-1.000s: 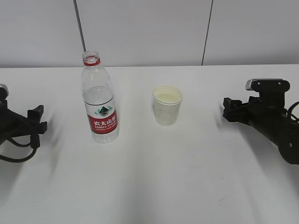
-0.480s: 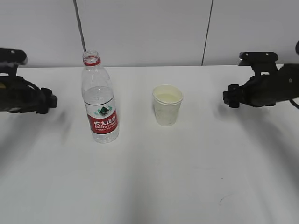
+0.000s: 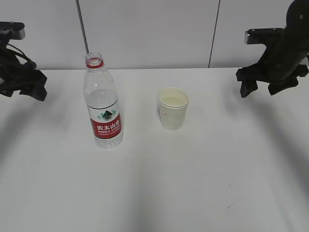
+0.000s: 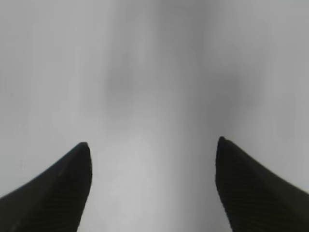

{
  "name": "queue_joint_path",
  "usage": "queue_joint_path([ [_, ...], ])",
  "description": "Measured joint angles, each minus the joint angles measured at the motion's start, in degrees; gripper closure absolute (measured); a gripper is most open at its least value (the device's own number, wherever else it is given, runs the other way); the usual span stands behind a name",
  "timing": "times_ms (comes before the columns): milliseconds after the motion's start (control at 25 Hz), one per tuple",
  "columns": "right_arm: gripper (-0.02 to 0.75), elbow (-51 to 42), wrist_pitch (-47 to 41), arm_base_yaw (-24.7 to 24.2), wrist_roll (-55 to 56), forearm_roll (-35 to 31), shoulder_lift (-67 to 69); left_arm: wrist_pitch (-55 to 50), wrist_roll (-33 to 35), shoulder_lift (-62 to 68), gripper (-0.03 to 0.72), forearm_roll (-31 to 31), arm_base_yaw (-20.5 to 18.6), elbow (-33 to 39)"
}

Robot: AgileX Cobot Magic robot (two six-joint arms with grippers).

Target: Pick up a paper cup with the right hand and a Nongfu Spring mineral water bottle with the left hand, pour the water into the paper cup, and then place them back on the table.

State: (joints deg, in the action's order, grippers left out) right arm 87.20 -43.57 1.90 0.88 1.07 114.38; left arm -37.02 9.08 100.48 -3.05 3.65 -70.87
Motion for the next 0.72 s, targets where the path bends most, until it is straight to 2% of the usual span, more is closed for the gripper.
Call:
queue_joint_path([
  [320,0.148,7.4,-17.2,0.0,-0.9,0.0,0.0,-19.8,-3.6,0.0,0.157,9.3,-0.1,-9.1],
  [560,0.148,7.7,-24.4,0.0,-2.3,-0.1,0.0,-27.5,-4.7,-0.1,0.157,10.5,-0.2,-10.1],
  [720,0.148,7.7,-25.9,0.0,-3.5,-1.7,-0.9,-29.0,-4.7,-1.4,0.157,10.5,-0.2,-9.9],
])
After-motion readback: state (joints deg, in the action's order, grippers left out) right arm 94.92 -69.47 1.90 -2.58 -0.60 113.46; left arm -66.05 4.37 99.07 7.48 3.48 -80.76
